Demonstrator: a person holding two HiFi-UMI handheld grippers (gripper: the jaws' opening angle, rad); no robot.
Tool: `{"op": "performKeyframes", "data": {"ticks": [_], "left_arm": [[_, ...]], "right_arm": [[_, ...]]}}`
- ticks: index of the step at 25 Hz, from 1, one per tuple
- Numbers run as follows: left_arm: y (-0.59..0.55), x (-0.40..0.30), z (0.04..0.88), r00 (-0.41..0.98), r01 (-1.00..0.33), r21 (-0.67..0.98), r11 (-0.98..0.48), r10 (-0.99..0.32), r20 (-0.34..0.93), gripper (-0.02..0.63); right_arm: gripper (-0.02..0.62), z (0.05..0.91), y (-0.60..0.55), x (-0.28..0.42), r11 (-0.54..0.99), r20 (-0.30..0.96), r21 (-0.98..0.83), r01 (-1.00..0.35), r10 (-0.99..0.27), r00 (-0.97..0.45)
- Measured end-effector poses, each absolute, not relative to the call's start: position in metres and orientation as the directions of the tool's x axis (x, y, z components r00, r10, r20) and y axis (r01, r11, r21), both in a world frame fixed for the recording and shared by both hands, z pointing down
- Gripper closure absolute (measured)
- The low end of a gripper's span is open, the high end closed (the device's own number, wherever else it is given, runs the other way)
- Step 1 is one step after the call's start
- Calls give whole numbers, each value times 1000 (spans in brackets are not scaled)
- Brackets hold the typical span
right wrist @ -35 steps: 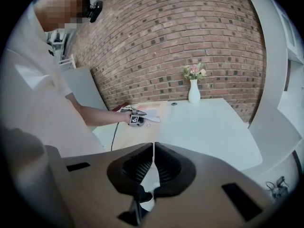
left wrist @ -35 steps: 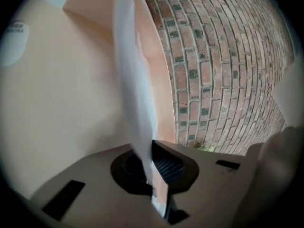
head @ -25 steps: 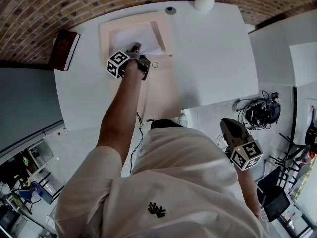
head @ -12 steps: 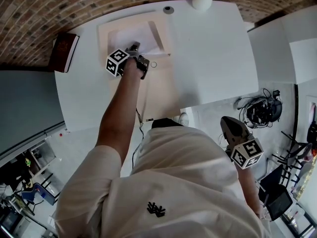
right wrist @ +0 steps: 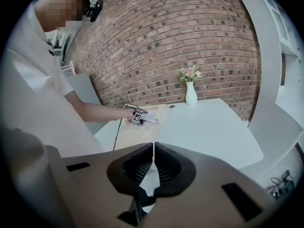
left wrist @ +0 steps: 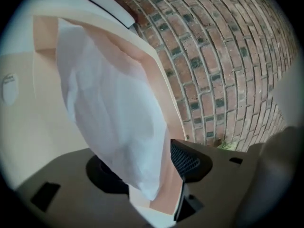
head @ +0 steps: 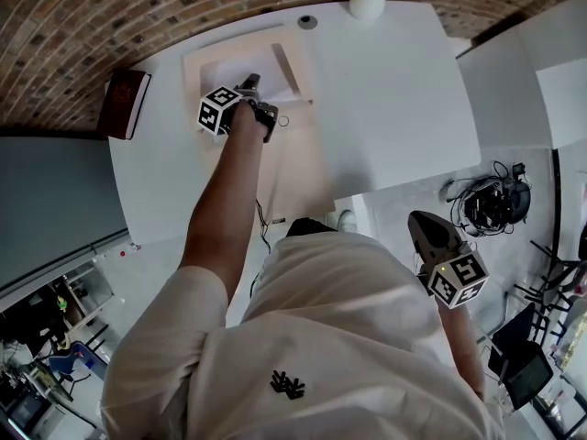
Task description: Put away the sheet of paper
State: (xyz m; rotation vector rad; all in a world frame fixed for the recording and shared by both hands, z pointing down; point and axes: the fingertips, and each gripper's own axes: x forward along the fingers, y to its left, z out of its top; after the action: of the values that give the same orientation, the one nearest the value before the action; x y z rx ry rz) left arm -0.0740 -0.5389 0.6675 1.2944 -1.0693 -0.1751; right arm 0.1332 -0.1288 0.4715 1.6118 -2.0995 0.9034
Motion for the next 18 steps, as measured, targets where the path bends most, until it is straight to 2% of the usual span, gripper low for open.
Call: {"op": "performKeyframes", "data": {"ticks": [9,18], "left_arm": [[-530,-68,656,472,-563,743,360,-598,648,322],[-505,-62,644,431,-624,693,360,-581,690,321]], "right_arm": [[560,480,-114,145,149,564,-330,-932,-761,-321],[560,482,-90,169,137,523,-367,-920,-788,-325]]}}
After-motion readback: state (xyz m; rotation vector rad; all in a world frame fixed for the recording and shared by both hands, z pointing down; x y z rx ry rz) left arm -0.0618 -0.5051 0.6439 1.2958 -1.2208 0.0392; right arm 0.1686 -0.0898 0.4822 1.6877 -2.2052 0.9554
